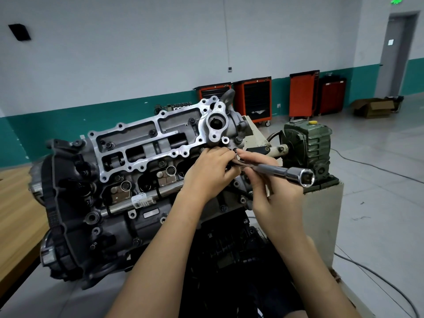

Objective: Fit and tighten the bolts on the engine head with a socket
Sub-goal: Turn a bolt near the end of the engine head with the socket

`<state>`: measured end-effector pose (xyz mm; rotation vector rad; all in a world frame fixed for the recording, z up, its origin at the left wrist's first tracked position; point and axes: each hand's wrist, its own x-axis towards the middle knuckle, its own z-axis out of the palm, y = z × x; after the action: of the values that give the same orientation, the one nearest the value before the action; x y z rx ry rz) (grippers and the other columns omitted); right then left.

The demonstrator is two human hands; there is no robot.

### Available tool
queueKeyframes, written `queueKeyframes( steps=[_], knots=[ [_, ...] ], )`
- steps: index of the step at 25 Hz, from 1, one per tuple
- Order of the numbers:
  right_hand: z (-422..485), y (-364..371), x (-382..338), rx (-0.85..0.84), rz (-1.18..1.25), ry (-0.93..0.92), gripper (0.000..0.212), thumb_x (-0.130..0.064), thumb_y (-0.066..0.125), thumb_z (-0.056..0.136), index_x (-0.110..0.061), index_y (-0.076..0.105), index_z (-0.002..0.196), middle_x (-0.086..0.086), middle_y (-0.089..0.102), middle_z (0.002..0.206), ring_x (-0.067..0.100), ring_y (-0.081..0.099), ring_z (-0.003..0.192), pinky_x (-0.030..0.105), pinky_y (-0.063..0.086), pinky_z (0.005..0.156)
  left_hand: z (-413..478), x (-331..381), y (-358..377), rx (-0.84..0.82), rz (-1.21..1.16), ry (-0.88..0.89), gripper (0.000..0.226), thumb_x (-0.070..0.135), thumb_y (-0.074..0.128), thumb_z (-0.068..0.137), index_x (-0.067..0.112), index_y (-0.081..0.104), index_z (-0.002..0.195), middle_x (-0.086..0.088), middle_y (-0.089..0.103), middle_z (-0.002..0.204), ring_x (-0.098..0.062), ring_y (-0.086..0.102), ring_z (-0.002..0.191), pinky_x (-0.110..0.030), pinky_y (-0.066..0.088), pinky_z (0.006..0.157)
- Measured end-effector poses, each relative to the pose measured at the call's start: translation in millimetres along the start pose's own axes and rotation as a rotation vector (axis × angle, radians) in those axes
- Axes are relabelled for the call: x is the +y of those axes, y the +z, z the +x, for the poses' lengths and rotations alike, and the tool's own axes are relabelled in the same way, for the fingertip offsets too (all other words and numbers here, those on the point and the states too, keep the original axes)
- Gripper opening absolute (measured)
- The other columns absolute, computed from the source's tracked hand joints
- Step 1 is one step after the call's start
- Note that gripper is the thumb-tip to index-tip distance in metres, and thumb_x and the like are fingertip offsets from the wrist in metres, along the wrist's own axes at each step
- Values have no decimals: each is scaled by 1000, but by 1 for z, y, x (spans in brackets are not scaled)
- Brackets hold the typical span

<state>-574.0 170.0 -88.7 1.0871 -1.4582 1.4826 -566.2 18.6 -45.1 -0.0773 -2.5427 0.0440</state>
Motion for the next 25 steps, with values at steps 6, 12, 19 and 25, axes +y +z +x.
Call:
queueKeyframes(
  steps=[6, 12, 19, 25],
  knots=[
    [3, -4, 1, 124, 159, 109, 25, -19, 74, 83, 1, 72, 98, 1, 72, 95, 10, 69, 89, 32, 56, 79, -2, 3, -2, 0, -5, 6, 9, 26, 51, 88, 17, 49, 85, 0, 61, 98, -21, 51, 98, -26, 27, 81],
    [1, -3, 1, 30, 56, -25, 19, -3, 63, 88, 3, 70, 104, 3, 70, 105, 11, 68, 96, 34, 56, 82, -1, 1, -1, 13, -10, 7, 29, 31, 44, 86, 13, 62, 99, 1, 63, 105, -19, 53, 102, -29, 33, 89],
    [-1, -1, -2, 37, 46, -12, 19, -5, 63, 90, 4, 68, 106, 5, 70, 108, 12, 66, 102, 32, 54, 88, -1, 3, -2, 10, -22, -2, 31, 31, 45, 86, 11, 62, 102, -1, 63, 107, -21, 53, 104, -31, 34, 91],
    [5, -7, 2, 155, 89, 40, 21, -17, 76, 82, 1, 73, 93, 0, 72, 91, 9, 69, 86, 34, 57, 75, -1, 3, -1, 32, -13, 13, 15, 25, 52, 88, 11, 57, 90, -2, 62, 97, -22, 53, 97, -30, 33, 85]
  ],
)
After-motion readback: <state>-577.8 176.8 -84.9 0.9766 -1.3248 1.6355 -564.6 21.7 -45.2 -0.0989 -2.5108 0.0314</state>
